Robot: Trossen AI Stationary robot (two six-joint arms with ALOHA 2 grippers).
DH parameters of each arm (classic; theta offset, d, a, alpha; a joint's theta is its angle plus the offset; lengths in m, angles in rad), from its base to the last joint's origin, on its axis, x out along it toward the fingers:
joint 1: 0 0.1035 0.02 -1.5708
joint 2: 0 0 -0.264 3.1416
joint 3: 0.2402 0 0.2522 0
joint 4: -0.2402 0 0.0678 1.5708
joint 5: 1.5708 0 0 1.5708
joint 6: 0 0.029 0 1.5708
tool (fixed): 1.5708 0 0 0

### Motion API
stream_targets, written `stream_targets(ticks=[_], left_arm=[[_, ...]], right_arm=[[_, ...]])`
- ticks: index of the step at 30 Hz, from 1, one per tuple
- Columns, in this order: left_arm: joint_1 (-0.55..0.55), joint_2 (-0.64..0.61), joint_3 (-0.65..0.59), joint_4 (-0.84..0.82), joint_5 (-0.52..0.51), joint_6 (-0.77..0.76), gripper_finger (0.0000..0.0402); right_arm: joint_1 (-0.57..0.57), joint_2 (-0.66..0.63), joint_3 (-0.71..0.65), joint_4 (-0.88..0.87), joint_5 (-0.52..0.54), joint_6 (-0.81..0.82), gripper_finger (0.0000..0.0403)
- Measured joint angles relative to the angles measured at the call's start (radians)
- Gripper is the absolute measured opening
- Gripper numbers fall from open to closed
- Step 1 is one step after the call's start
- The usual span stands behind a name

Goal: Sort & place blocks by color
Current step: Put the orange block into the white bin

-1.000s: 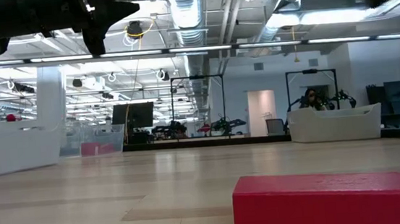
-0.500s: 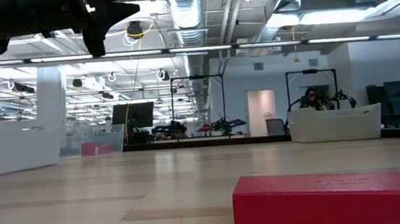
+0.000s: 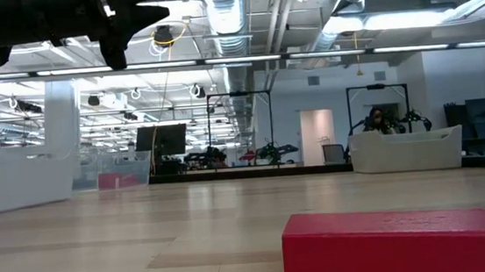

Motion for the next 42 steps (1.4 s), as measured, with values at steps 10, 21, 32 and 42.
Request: stream_targets(ticks=[10,21,32,42], left_arm=[[0.0,0.0,0.0,0.008,-0.019,0.021,0.0157],[0.0,0.0,0.0,0.008,-0.018,0.022,0.0157],[0.0,0.0,0.0,0.008,-0.03,0.022,0.0157],[0.0,0.0,0.0,0.007,-0.03,0.017,0.0157]], right_arm=[[0.037,-0.011,0.001,0.038,0.012,0.129,0.022],[0.02,-0.01,0.001,0.061,0.101,0.144,0.022],[-0.122,-0.017,0.0,0.2,0.044,-0.081,0.022],[-0.132,-0.086,0.0,0.155,0.042,-0.092,0.022]])
